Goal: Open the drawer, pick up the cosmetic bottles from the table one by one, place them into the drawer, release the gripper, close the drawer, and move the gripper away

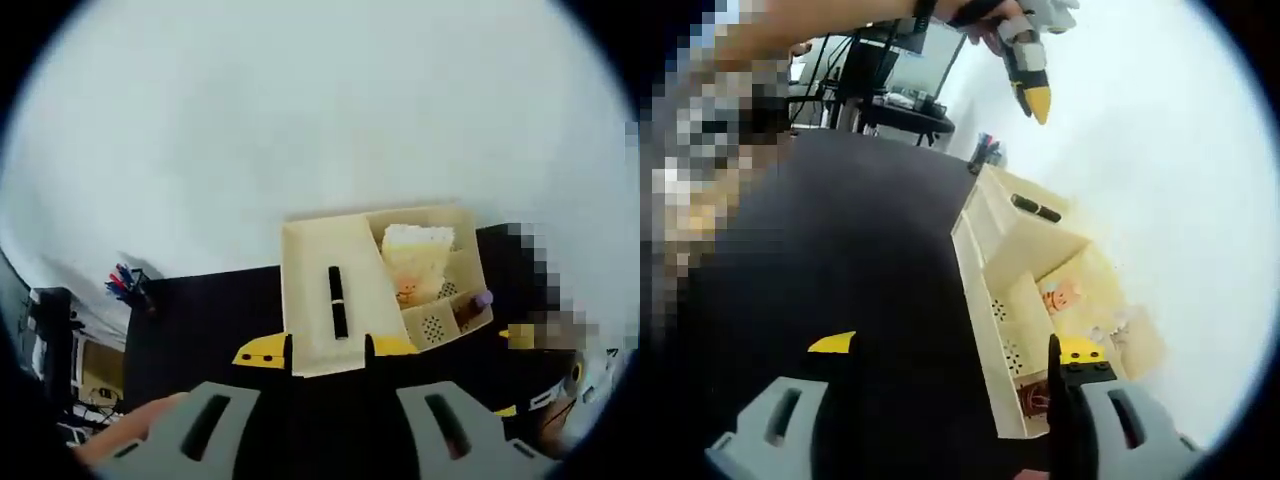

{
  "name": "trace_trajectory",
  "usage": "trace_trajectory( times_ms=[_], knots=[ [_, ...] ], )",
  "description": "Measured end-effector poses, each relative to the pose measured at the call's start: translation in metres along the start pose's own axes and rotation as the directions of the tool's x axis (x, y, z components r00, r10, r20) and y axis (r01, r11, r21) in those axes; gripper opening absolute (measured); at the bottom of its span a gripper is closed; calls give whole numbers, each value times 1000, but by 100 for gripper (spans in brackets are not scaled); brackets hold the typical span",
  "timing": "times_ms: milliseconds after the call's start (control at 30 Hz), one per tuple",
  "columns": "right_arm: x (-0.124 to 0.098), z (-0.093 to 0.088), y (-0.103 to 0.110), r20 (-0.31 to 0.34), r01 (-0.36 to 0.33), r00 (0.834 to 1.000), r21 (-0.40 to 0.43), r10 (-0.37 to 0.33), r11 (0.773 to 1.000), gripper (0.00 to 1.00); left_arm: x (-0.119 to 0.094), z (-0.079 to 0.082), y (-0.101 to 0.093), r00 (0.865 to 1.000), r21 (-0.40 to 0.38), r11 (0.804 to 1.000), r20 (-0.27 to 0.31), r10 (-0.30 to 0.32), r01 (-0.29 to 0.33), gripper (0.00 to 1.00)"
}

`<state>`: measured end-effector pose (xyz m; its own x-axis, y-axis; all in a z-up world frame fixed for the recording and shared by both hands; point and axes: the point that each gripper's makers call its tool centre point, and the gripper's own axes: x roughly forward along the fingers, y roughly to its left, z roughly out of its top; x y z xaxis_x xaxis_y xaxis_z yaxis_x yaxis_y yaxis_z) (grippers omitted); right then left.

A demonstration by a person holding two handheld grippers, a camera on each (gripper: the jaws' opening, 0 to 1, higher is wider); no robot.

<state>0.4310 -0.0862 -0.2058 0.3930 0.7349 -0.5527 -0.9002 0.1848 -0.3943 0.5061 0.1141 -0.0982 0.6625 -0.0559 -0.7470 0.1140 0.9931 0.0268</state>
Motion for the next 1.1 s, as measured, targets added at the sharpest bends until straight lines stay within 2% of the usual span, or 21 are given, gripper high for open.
trace_trajectory(
  times_ms=[133, 233, 333, 533, 700, 867, 933, 1033, 1100],
  knots=[
    [-12, 3, -1, 40, 12, 999, 27, -13, 1000, 71, -10, -4, 4, 1000, 3, 1000, 16, -3, 3, 26],
    [-19, -4, -2, 29, 19, 999, 44, -20, 999, 71, -15, 0, 8, 999, -3, 1000, 35, -13, 13, 26],
    [-25, -10, -8, 12, 49, 999, 55, -50, 997, 72, -18, -5, 1, 998, -5, 1000, 47, -28, 29, 27],
    [-37, -8, -11, 22, 74, 997, 99, -76, 992, 75, -25, -11, -4, 998, 6, 999, 62, -32, 31, 30],
    [-48, -11, -15, -7, 121, 993, 106, -121, 987, 79, -36, -15, -6, 996, 14, 999, 85, -39, 38, 34],
    [-64, -9, -20, -2, 160, 987, 140, -162, 977, 83, -46, -15, -6, 989, 24, 998, 138, -59, 56, 38],
    [-71, -7, -20, 8, 168, 985, 158, -171, 973, 84, -51, -16, -6, 982, 28, 997, 172, -75, 71, 40],
    [-81, -3, -18, 17, 176, 983, 169, -182, 970, 86, -55, -19, -6, 975, 39, 995, 201, -96, 90, 47],
    [-87, -1, -18, 14, 193, 980, 174, -199, 966, 88, -60, -20, -5, 969, 47, 994, 222, -106, 98, 49]
  ],
)
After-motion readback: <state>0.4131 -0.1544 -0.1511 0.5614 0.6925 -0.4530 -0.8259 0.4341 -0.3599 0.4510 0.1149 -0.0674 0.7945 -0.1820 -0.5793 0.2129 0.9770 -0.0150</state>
